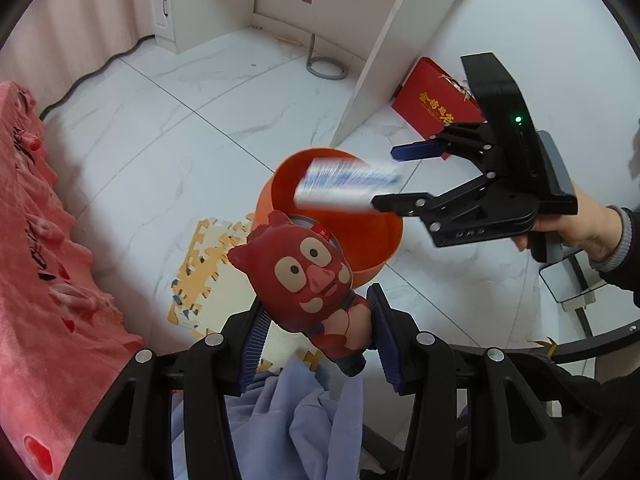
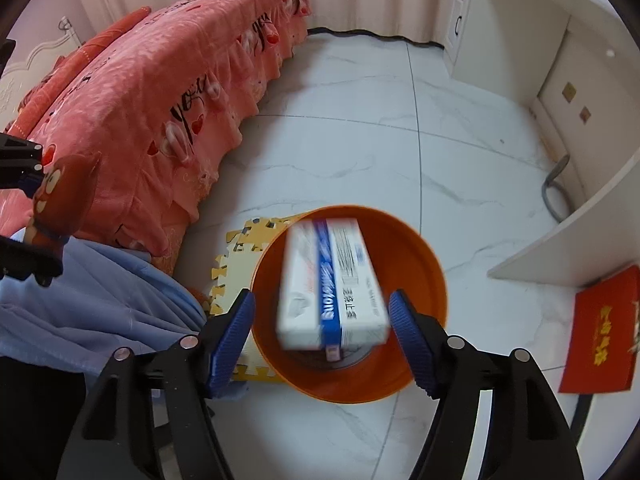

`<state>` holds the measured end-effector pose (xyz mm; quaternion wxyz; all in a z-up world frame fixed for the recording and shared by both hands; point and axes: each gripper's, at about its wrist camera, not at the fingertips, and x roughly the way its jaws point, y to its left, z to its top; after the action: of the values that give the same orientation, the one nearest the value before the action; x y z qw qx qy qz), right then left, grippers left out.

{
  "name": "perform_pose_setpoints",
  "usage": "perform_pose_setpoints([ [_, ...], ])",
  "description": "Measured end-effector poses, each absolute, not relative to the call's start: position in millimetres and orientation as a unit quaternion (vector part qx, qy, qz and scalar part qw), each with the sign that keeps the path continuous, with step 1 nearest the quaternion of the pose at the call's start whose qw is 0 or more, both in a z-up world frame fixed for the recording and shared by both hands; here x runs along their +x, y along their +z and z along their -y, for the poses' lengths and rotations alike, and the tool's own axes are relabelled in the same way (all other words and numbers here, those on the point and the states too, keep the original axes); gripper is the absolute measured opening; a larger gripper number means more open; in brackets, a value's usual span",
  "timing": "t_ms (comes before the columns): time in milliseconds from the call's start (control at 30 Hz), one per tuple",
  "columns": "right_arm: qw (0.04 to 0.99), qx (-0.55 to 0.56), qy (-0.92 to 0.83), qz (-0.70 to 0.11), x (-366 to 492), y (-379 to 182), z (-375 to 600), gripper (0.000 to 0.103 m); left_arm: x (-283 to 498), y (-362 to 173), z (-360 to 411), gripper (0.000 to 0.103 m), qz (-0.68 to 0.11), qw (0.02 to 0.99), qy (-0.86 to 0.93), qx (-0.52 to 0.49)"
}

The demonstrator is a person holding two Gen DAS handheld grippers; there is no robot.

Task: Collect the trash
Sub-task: 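Open the right tool to drop the medicine box into the bin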

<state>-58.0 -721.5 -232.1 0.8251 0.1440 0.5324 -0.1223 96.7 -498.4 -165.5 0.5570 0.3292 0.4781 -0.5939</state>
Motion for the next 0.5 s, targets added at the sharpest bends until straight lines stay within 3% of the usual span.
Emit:
perform_pose_setpoints([
  [500,0.824,0.159,-0.156,-0.521,-79,-227,741,0.07,78,-178,546,0.053,-0.471,0.536,-0.617,0.332],
])
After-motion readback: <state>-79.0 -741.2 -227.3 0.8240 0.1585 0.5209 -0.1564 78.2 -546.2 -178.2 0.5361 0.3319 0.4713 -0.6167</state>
